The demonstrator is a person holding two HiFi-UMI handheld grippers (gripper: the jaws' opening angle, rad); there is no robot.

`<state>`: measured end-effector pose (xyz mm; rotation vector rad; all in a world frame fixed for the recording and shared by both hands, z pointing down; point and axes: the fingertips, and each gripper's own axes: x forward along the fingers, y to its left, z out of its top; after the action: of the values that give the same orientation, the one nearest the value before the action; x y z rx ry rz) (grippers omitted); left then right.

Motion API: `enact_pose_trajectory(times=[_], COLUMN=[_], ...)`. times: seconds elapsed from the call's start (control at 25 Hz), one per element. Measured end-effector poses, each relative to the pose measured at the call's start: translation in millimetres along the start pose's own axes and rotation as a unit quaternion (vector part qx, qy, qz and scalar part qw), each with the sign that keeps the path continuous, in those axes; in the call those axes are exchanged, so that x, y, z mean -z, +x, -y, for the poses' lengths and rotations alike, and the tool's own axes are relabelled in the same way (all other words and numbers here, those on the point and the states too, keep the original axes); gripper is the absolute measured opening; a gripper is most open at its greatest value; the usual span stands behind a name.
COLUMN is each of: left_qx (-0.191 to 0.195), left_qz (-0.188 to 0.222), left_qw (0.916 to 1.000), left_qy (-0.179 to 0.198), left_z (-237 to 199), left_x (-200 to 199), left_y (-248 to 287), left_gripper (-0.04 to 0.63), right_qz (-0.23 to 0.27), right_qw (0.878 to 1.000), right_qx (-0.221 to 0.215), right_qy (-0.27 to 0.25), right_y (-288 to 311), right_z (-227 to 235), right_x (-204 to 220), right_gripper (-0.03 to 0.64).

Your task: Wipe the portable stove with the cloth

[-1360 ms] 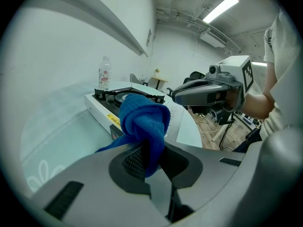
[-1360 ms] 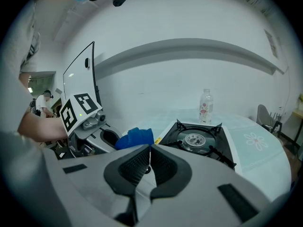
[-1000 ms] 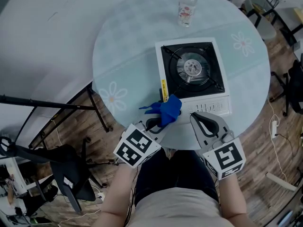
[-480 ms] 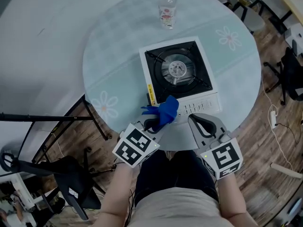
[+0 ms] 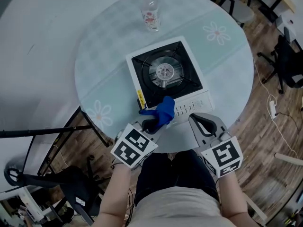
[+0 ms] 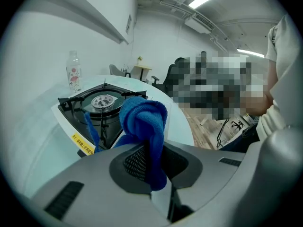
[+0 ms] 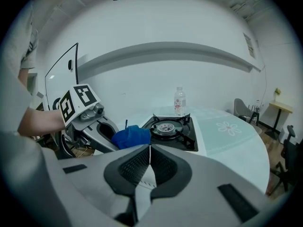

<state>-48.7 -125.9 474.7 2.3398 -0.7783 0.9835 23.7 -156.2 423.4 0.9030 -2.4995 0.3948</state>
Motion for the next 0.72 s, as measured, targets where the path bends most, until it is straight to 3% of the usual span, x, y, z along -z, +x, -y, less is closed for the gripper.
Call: enact_pose_trajectory(times=[0.72], left_qx=[0.033], left_qz=[-0.017], left_qw=[0.9966], left_qy=[0.073], left_z=[17], left_x=[-40], left_y=[33], left_gripper=[0.060], right_qz=[0.004], right_qw=[0.998], right_qx=[0.051], right_qy=[0.036], right_y=[-20], right_z=[31], right_x=[11], right_gripper=[0.023])
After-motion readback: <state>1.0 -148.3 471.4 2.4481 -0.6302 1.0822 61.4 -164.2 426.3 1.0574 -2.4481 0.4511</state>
